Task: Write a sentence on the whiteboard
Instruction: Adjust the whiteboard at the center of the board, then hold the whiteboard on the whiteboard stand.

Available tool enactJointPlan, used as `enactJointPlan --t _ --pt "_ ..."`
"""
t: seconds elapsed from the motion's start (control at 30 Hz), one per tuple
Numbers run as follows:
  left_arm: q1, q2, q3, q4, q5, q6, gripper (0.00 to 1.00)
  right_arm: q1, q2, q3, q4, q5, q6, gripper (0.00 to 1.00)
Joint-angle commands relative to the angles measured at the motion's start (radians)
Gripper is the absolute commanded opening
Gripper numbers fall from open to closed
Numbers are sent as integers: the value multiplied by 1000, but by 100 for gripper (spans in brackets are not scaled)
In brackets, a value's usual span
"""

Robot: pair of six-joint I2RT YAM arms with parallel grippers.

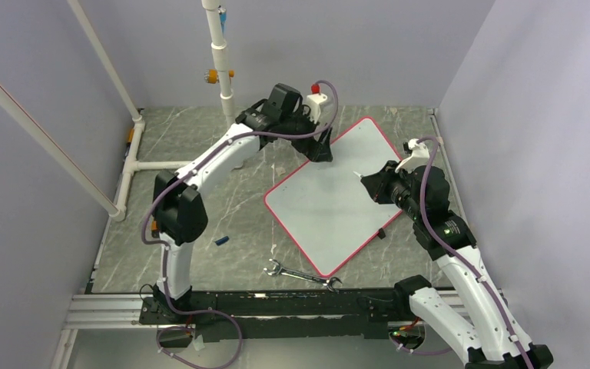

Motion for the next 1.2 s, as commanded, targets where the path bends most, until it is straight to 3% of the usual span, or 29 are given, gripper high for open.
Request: enactJointPlan --t 0.0,0.2,0.47,0.63,0.87,1.17 --pt "3 -150 8 68 -80 -57 99 -2 -9 26 6 16 14 0" --pt "25 -287 -72 53 -196 -127 99 -2 -7 32 1 20 14 0" --pt "110 -637 -574 206 -206 -285 99 -2 -6 33 6 14 18 0" --pt "169 -776 -830 274 -123 -336 92 -3 -16 22 37 -10 26 0" --pt "258 -749 -940 335 60 -378 84 -2 -6 23 52 -38 49 0" --pt "263 -667 -1034 445 219 -422 69 -2 4 33 40 -37 53 0"
